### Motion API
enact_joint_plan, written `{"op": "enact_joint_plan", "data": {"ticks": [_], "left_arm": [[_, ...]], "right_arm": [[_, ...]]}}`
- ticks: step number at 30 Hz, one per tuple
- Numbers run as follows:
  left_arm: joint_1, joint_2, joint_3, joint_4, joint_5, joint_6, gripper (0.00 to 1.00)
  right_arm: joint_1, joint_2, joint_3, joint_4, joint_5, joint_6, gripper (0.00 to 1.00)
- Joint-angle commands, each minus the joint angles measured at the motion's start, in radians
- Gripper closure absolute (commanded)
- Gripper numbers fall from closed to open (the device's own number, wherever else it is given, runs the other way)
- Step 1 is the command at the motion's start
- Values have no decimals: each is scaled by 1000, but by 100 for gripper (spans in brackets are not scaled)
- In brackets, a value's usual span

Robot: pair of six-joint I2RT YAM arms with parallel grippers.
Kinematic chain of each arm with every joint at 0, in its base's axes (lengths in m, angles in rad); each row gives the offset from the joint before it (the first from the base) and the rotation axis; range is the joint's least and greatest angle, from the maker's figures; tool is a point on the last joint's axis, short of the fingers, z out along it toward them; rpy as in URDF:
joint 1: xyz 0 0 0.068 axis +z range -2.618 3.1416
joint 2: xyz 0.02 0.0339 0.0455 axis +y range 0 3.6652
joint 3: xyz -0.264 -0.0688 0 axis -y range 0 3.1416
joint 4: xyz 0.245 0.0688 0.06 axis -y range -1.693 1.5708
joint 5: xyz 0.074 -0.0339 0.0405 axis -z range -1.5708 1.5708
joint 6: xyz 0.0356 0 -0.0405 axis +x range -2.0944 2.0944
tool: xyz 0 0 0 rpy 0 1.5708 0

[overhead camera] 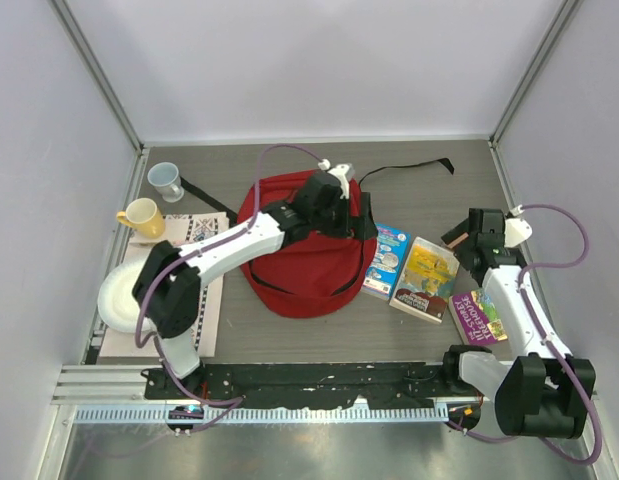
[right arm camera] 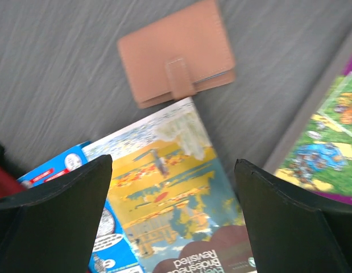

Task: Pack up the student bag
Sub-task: Move the book to the center of the board.

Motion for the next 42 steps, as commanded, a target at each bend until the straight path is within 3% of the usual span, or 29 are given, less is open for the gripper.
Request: {"op": "enact_joint_plan", "data": {"ticks": [1, 6, 11, 16, 19, 26, 30, 42], "left_arm": [[-44, 80, 101, 23, 56, -5, 0], [-78, 186, 228, -21, 108, 9, 1], [-88, 246, 296, -50, 133, 17, 0], [-88, 253, 288, -56, 157, 21, 0], [-88, 249, 284, -70, 163, 32, 0], [-88, 227, 258, -84, 150, 52, 0], [-88, 227, 250, -87, 153, 50, 0], [-88, 232, 241, -72, 154, 43, 0]], "right_arm": [[-13, -34, 104, -161, 239, 78, 5], [-52, -80, 123, -255, 341, 137, 4], [-99, -95, 81, -433, 478, 330, 1], [-203, -87, -20, -499, 460, 435, 0], [-242, -66, -83, -453, 388, 443, 0], [-282, -54, -130, -444, 443, 458, 0], [-334, -49, -200, -308, 320, 414, 0], [-339, 17, -344, 54, 188, 282, 1]]}}
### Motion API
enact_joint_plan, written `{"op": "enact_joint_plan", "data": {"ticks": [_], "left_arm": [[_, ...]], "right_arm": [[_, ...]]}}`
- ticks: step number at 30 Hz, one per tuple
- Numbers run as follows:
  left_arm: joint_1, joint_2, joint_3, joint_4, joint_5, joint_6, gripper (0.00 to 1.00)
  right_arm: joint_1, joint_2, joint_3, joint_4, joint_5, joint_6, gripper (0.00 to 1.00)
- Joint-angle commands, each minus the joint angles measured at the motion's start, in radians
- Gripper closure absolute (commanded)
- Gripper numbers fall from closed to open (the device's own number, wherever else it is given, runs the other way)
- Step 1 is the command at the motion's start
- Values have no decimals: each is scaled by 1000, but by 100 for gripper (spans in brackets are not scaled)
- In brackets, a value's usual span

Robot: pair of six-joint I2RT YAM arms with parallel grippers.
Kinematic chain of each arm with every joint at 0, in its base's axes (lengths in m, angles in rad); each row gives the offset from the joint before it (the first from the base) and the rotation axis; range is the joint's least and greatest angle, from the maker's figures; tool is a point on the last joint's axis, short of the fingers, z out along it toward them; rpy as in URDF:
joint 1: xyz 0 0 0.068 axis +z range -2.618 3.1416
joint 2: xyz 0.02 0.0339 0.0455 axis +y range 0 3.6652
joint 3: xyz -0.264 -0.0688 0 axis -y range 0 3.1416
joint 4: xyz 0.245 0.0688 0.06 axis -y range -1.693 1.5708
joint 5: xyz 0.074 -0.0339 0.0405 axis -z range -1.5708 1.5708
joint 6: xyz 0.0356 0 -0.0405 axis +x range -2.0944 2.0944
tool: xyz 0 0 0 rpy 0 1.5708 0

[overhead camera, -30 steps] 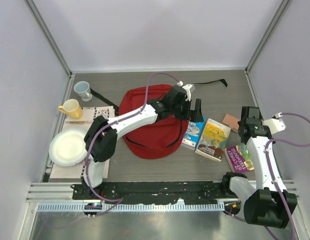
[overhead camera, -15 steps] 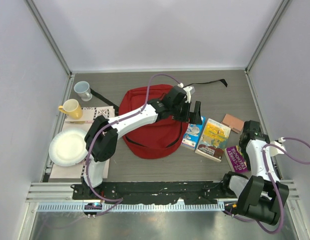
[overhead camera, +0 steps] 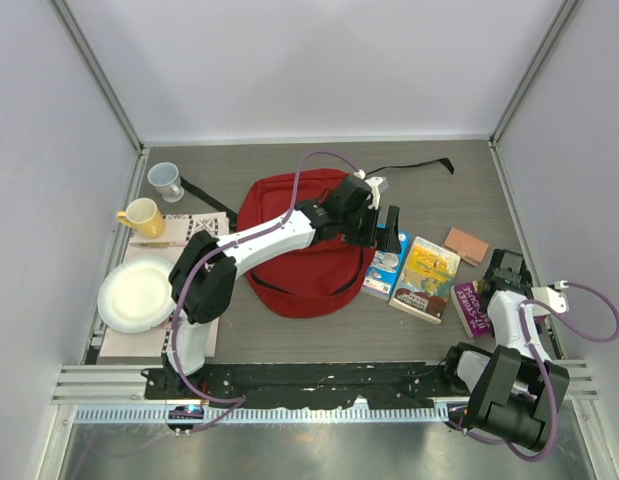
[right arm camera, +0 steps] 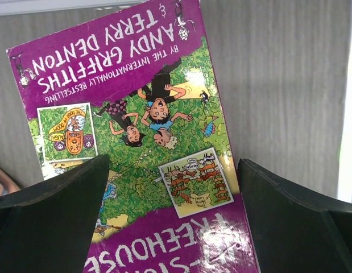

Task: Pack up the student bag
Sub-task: Move the book to the center of the board.

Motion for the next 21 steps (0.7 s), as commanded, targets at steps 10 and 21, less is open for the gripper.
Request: {"op": "enact_joint_plan", "data": {"ticks": [10, 21], "left_arm": [[5, 2, 18, 10, 7, 10, 0], [28, 56, 62, 15, 16, -13, 0]], "right_arm": [[-2, 221, -16, 316, -426, -307, 7], [0, 196, 144, 235, -585, -455, 11]]}}
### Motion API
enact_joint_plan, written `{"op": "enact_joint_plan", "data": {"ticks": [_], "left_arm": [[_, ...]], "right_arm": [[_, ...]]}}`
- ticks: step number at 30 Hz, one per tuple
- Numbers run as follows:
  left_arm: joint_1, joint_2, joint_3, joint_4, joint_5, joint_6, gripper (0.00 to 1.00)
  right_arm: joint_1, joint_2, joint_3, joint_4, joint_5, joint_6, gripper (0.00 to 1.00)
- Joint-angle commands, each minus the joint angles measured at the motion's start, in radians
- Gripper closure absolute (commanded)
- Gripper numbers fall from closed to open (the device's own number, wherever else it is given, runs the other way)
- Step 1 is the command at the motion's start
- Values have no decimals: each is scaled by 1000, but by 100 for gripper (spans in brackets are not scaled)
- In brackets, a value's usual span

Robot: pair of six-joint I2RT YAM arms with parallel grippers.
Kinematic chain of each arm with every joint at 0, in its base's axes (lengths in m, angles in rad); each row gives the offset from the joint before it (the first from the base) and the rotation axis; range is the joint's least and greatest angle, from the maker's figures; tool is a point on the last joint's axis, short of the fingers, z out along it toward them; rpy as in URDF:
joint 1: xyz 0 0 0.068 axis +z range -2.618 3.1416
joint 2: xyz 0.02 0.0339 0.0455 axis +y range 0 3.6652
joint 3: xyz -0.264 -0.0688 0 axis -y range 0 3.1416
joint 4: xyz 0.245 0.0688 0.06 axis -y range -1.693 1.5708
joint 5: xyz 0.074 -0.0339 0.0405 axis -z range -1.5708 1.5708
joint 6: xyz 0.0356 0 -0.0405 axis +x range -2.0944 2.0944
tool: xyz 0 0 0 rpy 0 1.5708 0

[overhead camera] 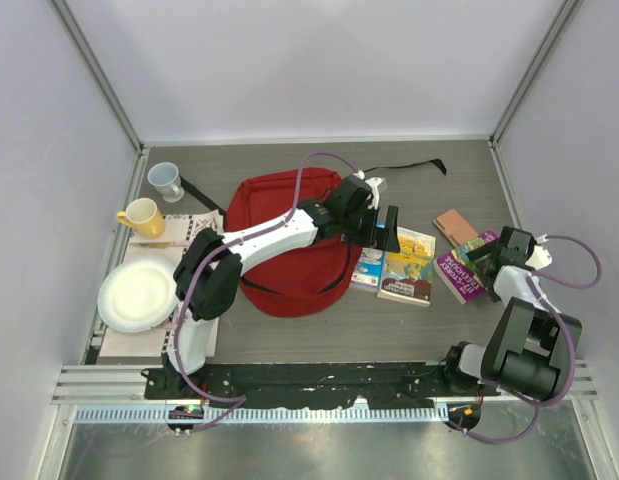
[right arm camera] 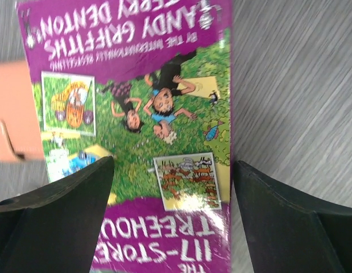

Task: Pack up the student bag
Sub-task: Move the book to the center of the board, then pick up the book from the center of the board.

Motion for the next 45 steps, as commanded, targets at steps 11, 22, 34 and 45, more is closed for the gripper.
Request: {"op": "enact_joint_plan", "data": {"ticks": [11, 22, 34, 45], "left_arm": [[14, 128, 110, 36, 64, -56, 0], [-15, 212, 168, 46, 87, -85, 1], [-24, 263, 163, 63, 96, -126, 4], [-41, 315, 202, 108, 166, -166, 11]], "right_arm": [[36, -163, 182, -283, -477, -132, 15], [211, -133, 130, -286, -526, -135, 23], [235, -138, 13, -249, -429, -131, 23], [235, -43, -25, -158, -455, -135, 23]]}}
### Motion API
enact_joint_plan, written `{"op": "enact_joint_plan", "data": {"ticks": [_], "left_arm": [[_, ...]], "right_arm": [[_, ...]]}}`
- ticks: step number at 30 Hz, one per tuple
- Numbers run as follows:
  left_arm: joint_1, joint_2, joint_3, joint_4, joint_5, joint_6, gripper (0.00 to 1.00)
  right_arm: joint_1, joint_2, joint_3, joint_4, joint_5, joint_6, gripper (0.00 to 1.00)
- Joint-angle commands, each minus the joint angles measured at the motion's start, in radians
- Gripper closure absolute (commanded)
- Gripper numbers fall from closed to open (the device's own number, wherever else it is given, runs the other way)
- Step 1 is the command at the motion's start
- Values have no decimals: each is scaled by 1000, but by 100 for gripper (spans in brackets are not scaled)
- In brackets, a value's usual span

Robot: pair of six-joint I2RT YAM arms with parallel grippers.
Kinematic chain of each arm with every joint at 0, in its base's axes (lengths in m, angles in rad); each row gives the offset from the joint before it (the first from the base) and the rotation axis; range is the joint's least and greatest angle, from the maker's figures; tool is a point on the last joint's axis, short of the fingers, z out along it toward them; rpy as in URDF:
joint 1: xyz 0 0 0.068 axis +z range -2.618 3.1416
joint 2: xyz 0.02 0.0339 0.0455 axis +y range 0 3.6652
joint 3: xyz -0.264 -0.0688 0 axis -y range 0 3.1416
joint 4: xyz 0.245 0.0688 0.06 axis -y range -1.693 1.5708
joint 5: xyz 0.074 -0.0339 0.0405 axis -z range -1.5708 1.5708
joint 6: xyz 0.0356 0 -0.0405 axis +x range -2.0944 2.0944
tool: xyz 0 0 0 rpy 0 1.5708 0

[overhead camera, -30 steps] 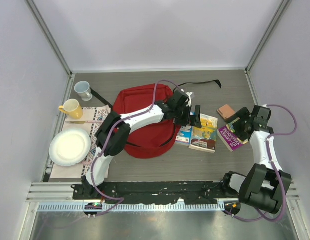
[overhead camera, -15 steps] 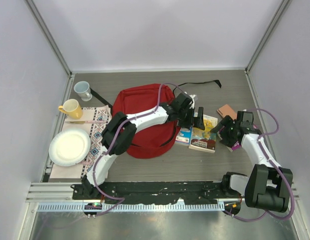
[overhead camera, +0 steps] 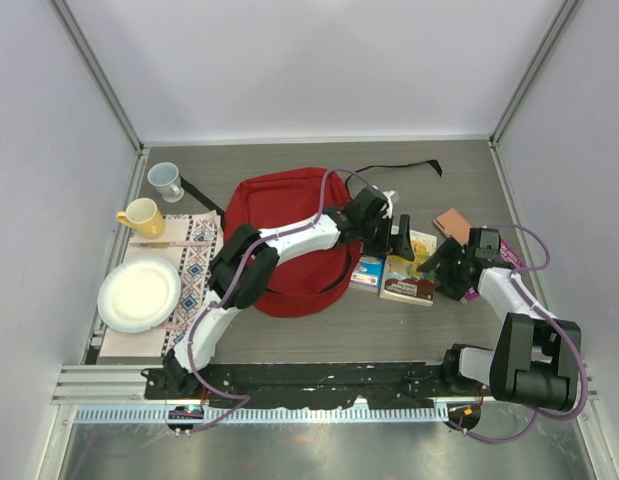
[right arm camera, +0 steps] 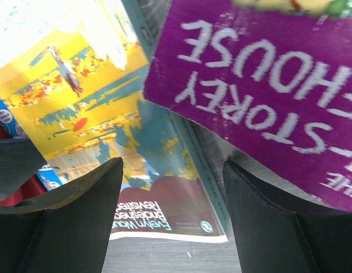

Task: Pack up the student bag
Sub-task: Pick up the book from the center of the board.

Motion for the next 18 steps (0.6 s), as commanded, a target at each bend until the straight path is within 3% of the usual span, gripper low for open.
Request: {"op": "enact_joint_plan", "data": {"ticks": [1, 6, 7, 9, 15, 18], "left_arm": [[-21, 55, 47, 31, 65, -29, 12], [-32, 61, 62, 51, 78, -40, 28], [-32, 59, 63, 59, 80, -43, 37], [-34, 53, 60, 79, 86, -49, 41], [-34, 47, 70, 120, 117, -54, 76], [-34, 55, 82, 128, 132, -52, 75]], "right_arm": [[0, 35, -8, 53, -6, -12, 23], [-1, 13, 1, 64, -9, -8, 25], [-1, 13, 4, 67, -17, -6, 25], [0, 15, 9, 67, -26, -8, 28], [-1, -11, -10, 92, -72, 14, 38], [0, -32, -20, 105, -92, 27, 38]]}}
